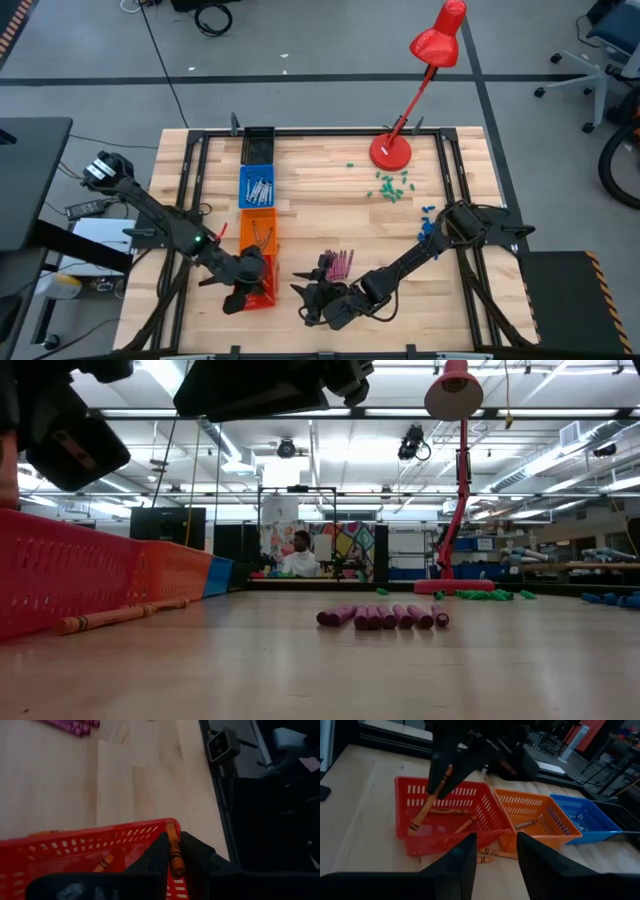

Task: Sort crayons
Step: Put the orange crayon into the red bin

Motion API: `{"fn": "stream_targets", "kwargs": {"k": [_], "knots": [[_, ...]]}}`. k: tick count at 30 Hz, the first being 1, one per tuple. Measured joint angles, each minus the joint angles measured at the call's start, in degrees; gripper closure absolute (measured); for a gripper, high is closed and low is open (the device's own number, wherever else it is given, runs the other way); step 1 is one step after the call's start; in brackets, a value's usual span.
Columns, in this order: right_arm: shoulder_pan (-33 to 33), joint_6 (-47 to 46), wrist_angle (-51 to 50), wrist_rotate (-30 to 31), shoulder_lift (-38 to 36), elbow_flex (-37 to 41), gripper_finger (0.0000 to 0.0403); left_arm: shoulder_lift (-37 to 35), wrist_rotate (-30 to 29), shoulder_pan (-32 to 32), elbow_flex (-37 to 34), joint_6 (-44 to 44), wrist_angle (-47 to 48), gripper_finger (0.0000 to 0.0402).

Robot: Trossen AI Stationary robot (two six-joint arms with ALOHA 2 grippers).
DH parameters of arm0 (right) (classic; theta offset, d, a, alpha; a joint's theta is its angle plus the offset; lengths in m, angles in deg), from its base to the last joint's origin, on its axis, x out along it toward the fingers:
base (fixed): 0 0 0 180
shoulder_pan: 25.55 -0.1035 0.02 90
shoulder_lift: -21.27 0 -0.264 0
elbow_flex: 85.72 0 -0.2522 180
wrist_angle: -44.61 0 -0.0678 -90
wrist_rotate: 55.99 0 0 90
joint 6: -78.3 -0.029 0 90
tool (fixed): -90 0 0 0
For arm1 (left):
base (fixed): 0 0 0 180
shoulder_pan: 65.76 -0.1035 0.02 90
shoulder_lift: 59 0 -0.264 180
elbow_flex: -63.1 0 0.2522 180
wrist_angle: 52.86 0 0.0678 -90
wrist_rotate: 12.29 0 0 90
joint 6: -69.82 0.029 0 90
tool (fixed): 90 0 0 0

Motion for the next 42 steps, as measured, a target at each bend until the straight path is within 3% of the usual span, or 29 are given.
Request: {"fn": "stream_targets", "kwargs": {"k": [6, 14, 32, 42], "knots": [[-0.07, -0.88, -1.12, -0.04, 0.0, 0.0, 0.026, -5.82, 0.1, 0.0, 0.04, 0.94, 3.6, 0.0356], [-0.07, -0.88, -1.26, -0.04, 0.0, 0.0, 0.026, -10.28, 0.19, 0.0, 0.06, -6.59, 16.04, 0.0356], [-0.04, -1.03, -1.05, -1.66, 0.0, 0.0, 0.026, 1.34, 15.02, -5.8, 0.07, -6.1, 13.74, 0.0356], [-0.05, -1.11, -1.48, -3.17, 0.0, 0.0, 0.026, 4.92, 15.38, -6.1, 0.07, -5.04, 12.68, 0.0334]]}}
